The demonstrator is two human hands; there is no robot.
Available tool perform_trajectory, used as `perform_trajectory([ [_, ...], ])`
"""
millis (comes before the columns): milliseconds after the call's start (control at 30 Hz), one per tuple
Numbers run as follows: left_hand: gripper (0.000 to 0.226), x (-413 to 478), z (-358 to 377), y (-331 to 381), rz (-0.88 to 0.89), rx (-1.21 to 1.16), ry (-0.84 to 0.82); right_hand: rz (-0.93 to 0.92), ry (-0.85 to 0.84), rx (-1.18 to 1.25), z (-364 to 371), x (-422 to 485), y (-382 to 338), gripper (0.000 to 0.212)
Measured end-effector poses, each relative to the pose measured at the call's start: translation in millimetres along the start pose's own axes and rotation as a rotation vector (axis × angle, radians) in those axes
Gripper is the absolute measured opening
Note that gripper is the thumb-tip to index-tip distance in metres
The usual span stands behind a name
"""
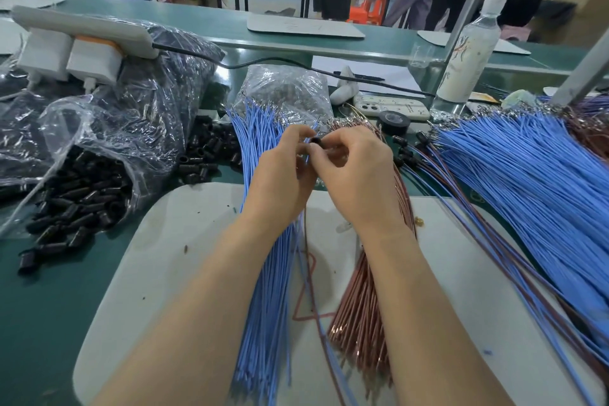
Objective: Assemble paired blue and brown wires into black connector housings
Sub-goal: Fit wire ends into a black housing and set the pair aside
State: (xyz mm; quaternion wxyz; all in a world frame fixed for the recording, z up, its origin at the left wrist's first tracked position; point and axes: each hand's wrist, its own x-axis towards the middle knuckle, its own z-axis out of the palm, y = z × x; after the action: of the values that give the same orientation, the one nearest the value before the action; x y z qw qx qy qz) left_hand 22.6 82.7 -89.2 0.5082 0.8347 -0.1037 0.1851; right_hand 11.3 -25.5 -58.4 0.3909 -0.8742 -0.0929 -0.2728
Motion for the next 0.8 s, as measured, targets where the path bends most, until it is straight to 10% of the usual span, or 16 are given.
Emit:
perform_trajectory([
  [800, 0.018, 2.6, 0.2, 1.0, 0.03, -0.137, 0.01, 0.154, -0.173, -0.021, 15.4, -0.8, 21.4, 0.014],
])
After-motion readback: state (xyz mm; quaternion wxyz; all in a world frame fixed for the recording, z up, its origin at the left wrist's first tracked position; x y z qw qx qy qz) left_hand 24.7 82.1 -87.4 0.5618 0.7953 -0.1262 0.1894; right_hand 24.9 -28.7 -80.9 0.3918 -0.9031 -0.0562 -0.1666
